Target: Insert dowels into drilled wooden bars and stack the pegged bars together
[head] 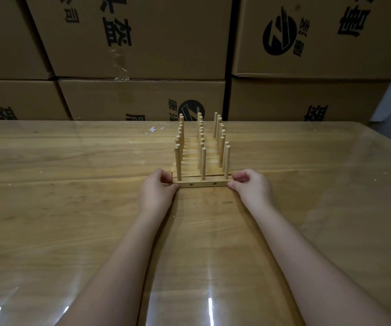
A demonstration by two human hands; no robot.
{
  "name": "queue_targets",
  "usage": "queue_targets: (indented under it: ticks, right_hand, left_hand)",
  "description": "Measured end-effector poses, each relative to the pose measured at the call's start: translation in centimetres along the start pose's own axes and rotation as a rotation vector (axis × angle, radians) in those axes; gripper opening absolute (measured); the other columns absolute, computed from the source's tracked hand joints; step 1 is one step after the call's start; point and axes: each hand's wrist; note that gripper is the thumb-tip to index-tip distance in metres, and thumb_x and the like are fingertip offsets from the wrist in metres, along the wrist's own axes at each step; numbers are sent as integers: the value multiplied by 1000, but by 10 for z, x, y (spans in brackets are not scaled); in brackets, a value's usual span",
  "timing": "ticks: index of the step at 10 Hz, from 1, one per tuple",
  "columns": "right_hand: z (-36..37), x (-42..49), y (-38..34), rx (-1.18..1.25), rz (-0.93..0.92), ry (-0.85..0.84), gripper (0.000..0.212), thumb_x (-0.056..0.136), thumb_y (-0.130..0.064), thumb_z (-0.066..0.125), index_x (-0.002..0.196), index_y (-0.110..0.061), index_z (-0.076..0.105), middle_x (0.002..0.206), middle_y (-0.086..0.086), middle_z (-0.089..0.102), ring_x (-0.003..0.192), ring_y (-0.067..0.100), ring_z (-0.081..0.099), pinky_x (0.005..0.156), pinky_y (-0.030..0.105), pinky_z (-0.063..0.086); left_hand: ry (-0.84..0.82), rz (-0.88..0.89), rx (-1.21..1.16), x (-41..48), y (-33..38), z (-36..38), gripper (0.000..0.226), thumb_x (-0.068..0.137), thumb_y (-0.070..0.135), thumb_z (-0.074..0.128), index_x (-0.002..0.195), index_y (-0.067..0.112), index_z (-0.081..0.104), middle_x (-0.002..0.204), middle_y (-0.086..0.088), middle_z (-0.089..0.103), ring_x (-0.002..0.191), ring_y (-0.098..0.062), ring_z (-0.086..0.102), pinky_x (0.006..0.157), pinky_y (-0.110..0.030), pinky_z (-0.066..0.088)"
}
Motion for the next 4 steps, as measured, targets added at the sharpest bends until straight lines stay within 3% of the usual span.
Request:
queue_targets:
  ticks: [2,4]
  right_hand:
    - [2,-3,0,-62,-23,54,12,79,-23,71,87,-27,64,83,-14,60,80,9,57,56,17,36]
    - [-5,-8,2,-52,-25,63,8,90,-29,58,92,-24,64,83,-10,64,76,11,59,57,22,42]
  left_hand:
    - [1,2,20,0,-2,2,22,81,19,73,74,27,54,84,8,62,80,-14,58,63,-26,39]
    - [-25,36,-12,-5,-6,-3,18,83,14,70,88,21,55,88,5,61,75,-11,58,61,-23,39]
Point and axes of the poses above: each hand's wrist, its own x-axis towards the middle knuckle, its own z-axis out of the palm, y = z × x
